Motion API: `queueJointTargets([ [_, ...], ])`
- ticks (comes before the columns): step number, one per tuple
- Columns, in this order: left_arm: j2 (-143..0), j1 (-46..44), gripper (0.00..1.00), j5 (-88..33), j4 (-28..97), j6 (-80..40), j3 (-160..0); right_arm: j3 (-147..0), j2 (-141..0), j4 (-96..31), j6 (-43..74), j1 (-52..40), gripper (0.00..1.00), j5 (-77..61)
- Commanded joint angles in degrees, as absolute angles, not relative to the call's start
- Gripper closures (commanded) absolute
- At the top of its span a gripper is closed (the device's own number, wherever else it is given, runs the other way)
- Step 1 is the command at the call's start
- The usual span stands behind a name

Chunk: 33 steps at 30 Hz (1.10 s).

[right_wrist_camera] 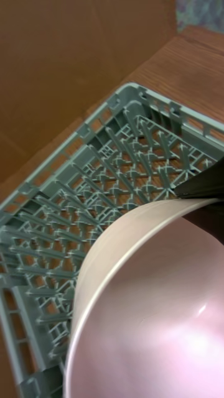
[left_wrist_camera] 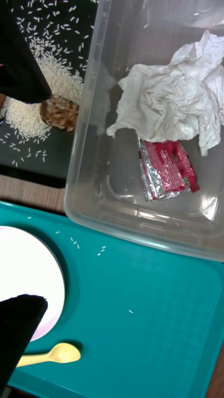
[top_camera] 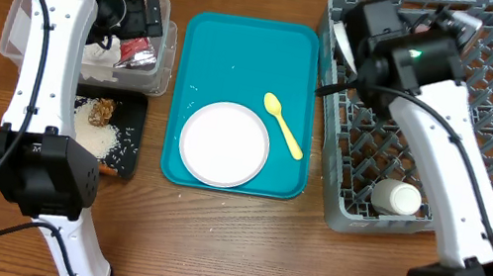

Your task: Sort waste into correct bins and load items into the dishwasher

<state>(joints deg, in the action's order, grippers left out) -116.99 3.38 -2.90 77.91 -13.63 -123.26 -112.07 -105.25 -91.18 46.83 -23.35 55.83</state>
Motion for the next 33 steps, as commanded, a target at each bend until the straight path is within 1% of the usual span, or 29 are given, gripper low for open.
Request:
queueJointTargets([
  [1, -116.22, 2.87, 0.00, -2.52, 77.71, -14.83, -124.62, -106.41, -106.61, -89.76, 51.51, -23.49, 0.96, 59.83],
  [4, -116.22, 2.87, 0.00, -2.52, 77.71, -14.83, -124.62, -99.61, -106.98, -85.86, 51.51, -23.49, 0.96, 67.42],
  [11, -116.22, 2.87, 0.00, -2.52, 77.71, -14.83, -124.62, -94.00, -107.24, -75.59, 50.78, -23.51, 0.96, 68.58],
  [25, -116.22, 2.87, 0.00, -2.52, 77.71, -14.83, -124.62, -90.06, -115.39, -73.49, 51.09, -24.25, 0.96, 70.50],
  [30, -116.22, 2.87, 0.00, -2.52, 77.71, -14.83, -124.62, -90.06, -116.09, -73.49, 51.09, -25.63, 0.96, 68.42],
  [33, -116.22, 2.87, 0.00, -2.52, 77.71, -14.83, -124.62, -90.06, -116.09, -74.00, 51.07, -26.94, 0.96, 64.79],
])
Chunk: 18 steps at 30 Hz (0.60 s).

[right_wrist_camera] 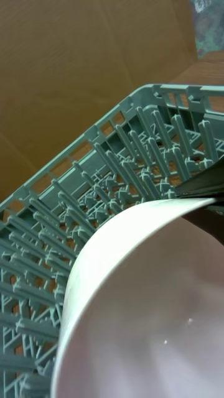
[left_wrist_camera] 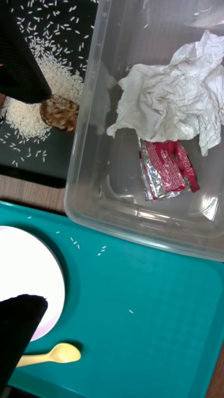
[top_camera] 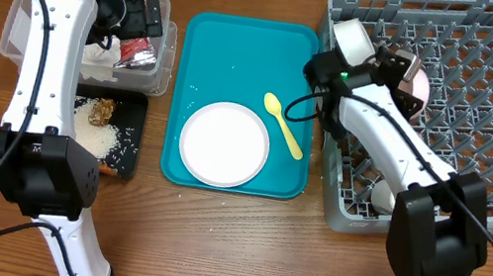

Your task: Sort waste into correct bins and load items into the dishwasher

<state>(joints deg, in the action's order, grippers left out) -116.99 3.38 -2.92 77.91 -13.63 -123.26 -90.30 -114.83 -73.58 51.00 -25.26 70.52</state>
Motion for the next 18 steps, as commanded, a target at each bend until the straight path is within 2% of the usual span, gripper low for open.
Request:
queueJointTargets([
  [1, -116.22, 2.87, 0.00, -2.52, 77.71, -14.83, -124.62, -90.06, -116.09, -74.19, 51.07, -27.22, 0.96, 63.48],
  [7, -116.22, 2.87, 0.00, -2.52, 77.71, -14.83, -124.62, -90.06, -116.09, -76.75, 51.07, -27.38, 0.96, 61.32],
  [13, -116.22, 2.87, 0.00, -2.52, 77.71, -14.83, -124.62, -90.08, -116.05, -79.22, 51.07, -27.42, 0.62, 59.40],
  [15, -116.22, 2.87, 0.00, -2.52, 77.71, -14.83, -124.62, -90.13, -116.05, -79.29, 51.07, -27.88, 0.57, 58.43],
  [18, -116.22, 2.87, 0.00, -2.52, 77.71, -14.83, -124.62, -90.89, -116.05, -79.57, 51.07, -29.26, 0.44, 57.56],
])
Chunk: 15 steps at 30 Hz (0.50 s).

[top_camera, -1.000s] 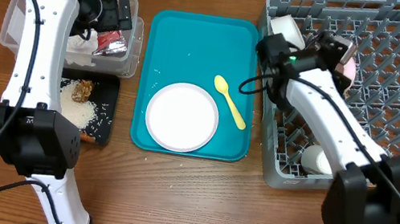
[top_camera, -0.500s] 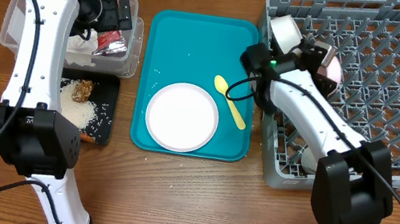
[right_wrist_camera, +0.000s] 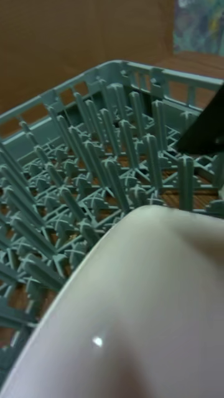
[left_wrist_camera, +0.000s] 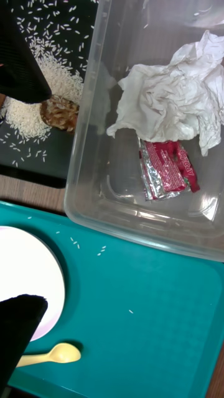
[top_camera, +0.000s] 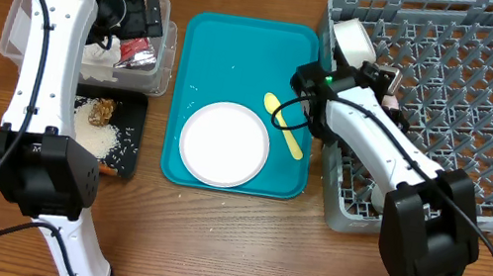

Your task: Sort waste into correct bins and load items into the dishwasher

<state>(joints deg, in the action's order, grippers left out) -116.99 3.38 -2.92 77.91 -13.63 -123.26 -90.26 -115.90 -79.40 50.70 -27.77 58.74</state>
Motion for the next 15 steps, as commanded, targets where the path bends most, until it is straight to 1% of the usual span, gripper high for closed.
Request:
queueJointTargets([
  [1, -116.22, 2.87, 0.00, -2.52, 77.71, -14.83, -124.62, -91.55, -115.98, -80.01, 51.07, -29.52, 0.41, 57.30],
  [3, -116.22, 2.87, 0.00, -2.52, 77.73, -14.83, -124.62, -92.99, -115.72, -80.90, 51.05, -29.85, 0.37, 56.82],
  [6, -116.22, 2.87, 0.00, -2.52, 77.71, -14.83, -124.62, -95.79, -115.09, -82.30, 50.98, -30.65, 0.32, 54.02],
  [8, -116.22, 2.87, 0.00, -2.52, 77.71, -14.83, -124.62, -97.54, -114.85, -83.18, 50.78, -31.27, 0.32, 51.86],
  [12, -116.22, 2.87, 0.00, -2.52, 77.71, -14.83, -124.62, -101.12, -113.93, -83.02, 45.74, -32.99, 0.26, 42.52],
  [15, -116.22, 2.87, 0.00, -2.52, 77.71, -14.83, -124.62, -102.00, -113.89, -82.74, 44.91, -34.15, 0.25, 37.30],
])
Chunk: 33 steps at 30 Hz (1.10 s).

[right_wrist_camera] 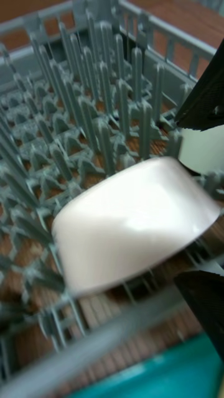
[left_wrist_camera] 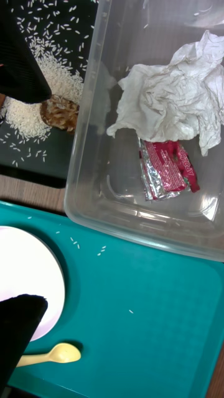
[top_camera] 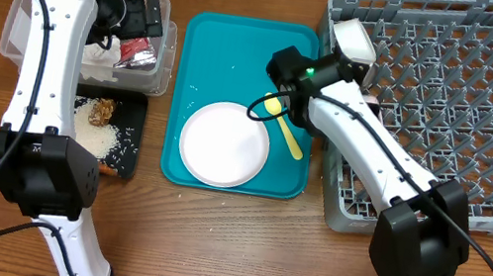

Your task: Sort waste into correct bins and load items into the dishwasher

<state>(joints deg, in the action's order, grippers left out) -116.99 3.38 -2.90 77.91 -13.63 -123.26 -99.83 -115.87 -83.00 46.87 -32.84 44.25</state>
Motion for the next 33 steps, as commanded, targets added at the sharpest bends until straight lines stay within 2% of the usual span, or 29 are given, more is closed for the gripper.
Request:
queueJointTargets([
  [1, -116.22, 2.87, 0.00, -2.52, 77.71, -14.83, -124.62, -102.13, -113.75, -82.56, 44.66, -34.74, 0.25, 34.87],
  [5, -116.22, 2.87, 0.00, -2.52, 77.71, -14.83, -124.62, -102.13, -113.67, -80.55, 40.10, -36.05, 0.25, 29.50],
  [9, -116.22, 2.94, 0.00, -2.52, 77.71, -14.83, -124.62, -101.95, -113.69, -73.03, 32.88, -38.35, 0.27, 13.43],
  [12, -116.22, 2.94, 0.00, -2.52, 77.71, -14.83, -124.62, -101.67, -113.99, -69.76, 32.53, -38.63, 0.29, 7.18],
  [18, -116.22, 2.94, 0.00, -2.52, 77.71, -14.83, -124.62, -95.92, -114.15, -63.46, 33.87, -38.63, 0.35, 2.00],
  [25, -116.22, 2.94, 0.00, -2.52, 77.71, -14.83, -124.62, -85.17, -114.24, -53.52, 38.06, -38.46, 0.37, 1.76],
  [33, -116.22, 2.94, 0.00, -2.52, 77.71, -14.83, -124.62, -80.95, -114.69, -48.47, 41.69, -38.46, 0.54, -6.92],
])
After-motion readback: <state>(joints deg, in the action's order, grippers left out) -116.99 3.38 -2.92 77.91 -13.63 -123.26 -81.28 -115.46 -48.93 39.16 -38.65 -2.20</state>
